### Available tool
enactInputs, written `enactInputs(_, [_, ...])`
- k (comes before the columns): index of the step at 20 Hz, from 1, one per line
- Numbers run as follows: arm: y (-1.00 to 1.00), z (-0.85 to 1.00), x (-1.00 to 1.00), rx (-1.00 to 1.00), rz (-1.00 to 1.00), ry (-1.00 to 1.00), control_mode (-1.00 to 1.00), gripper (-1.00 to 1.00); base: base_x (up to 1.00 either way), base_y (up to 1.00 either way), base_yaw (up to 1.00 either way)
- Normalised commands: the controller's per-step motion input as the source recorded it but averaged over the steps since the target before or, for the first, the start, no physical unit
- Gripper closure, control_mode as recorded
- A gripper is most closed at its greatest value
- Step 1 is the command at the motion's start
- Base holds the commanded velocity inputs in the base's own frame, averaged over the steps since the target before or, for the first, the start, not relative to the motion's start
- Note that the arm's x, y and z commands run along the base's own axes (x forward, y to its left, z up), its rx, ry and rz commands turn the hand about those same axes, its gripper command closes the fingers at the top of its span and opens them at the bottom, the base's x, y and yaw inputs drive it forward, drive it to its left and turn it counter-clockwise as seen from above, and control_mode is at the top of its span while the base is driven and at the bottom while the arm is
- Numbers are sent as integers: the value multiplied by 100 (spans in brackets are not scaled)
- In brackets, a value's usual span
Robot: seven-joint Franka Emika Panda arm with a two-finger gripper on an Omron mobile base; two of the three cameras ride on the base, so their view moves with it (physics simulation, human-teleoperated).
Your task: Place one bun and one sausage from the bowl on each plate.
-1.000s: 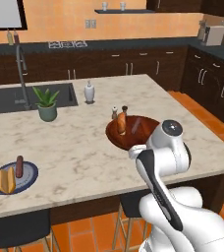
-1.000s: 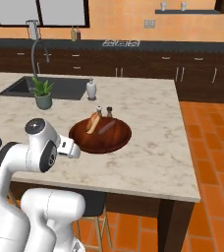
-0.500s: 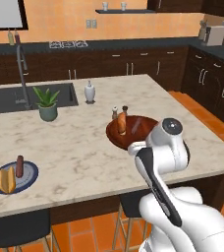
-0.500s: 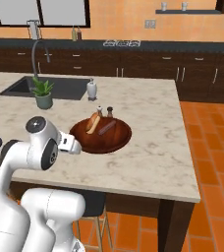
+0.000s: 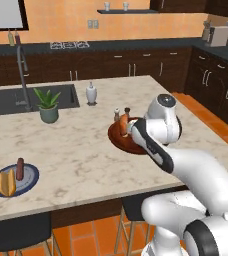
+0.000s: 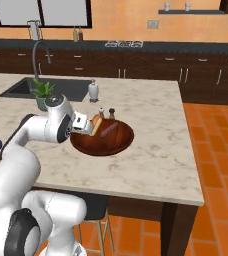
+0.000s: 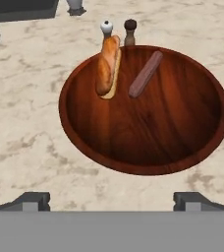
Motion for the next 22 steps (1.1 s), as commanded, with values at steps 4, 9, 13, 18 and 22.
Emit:
enactInputs(4, [0, 24, 100, 0, -3, 11, -100, -100, 0, 0, 0])
enactInputs(9, [1, -58, 100, 0, 0, -3, -100, -100, 0, 0, 0])
enactInputs(13, [13, -59, 100, 0, 0, -4, -100, -100, 0, 0, 0])
enactInputs(18, [3, -38, 90, 0, 0, 2, -100, -100, 0, 0, 0])
enactInputs(22, [0, -52, 75, 0, 0, 0, -100, -100, 0, 0, 0])
